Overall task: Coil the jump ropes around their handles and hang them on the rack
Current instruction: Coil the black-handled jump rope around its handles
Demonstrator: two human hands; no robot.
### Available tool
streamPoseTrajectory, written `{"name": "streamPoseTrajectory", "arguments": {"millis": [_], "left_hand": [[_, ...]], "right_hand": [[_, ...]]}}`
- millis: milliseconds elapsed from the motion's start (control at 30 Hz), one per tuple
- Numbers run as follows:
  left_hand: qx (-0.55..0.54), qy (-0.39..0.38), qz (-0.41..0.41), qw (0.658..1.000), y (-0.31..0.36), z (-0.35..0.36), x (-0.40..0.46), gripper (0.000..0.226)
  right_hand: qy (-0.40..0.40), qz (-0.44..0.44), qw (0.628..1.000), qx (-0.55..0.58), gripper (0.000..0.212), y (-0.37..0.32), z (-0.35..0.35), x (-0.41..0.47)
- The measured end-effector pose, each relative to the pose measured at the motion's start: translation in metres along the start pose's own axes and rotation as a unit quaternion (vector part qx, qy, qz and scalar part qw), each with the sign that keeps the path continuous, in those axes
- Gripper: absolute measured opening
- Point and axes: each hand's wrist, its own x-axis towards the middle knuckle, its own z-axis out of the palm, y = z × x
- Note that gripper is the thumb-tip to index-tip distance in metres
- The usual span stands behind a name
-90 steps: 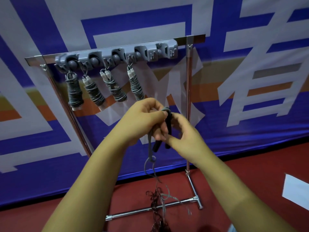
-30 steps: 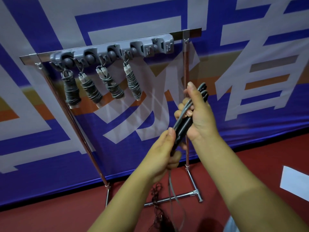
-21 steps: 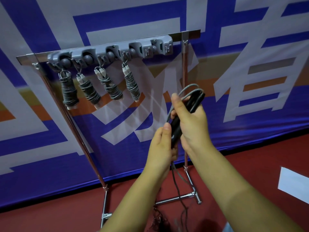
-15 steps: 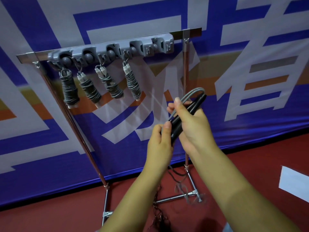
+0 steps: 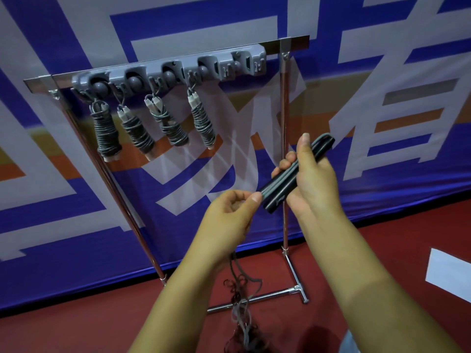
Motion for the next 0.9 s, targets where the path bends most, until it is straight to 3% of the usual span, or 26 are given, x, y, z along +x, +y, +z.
{"name": "streamPoseTrajectory", "arguments": {"millis": [167,300,400,467,600,700,800,900], "left_hand": [[-0.056,-0.082,-0.029,0.995,0.006,-0.008,-0.003,0.021],[-0.22,-0.19,-0.11,0.95,-0.005,-0.003,-0.006,0.018],[-0.292,-0.227,-0.108,0.923,-0.018,0.0,-0.007,0.006],[-0.287,-0.227,-0.091,0.926,-0.023,0.0,-0.006,0.011],[-0.134,-0.163,-0.048,0.976,-0.03,-0.003,-0.001,0.015],[0.023,-0.073,0.022,0.997,-0.027,-0.012,0.003,0.016],[0.25,0.007,0.155,0.956,-0.025,-0.023,0.008,0.021],[0.324,0.06,0.237,0.914,-0.02,-0.031,0.013,0.019]], "right_hand": [[-0.002,-0.013,1.0,-0.007,0.017,0.001,0.0,0.002],[-0.019,0.001,1.0,0.017,0.019,-0.003,0.007,0.001],[-0.032,0.031,0.998,0.034,0.02,-0.006,0.012,-0.003],[-0.045,0.055,0.997,0.037,0.02,-0.008,0.013,-0.006],[-0.088,0.124,0.987,0.048,0.019,-0.013,0.012,-0.014],[-0.097,0.125,0.987,0.009,0.014,-0.015,0.008,-0.017],[-0.11,0.14,0.984,-0.004,0.015,-0.015,0.004,-0.019],[-0.13,0.132,0.982,-0.035,0.017,-0.012,0.003,-0.022]]}}
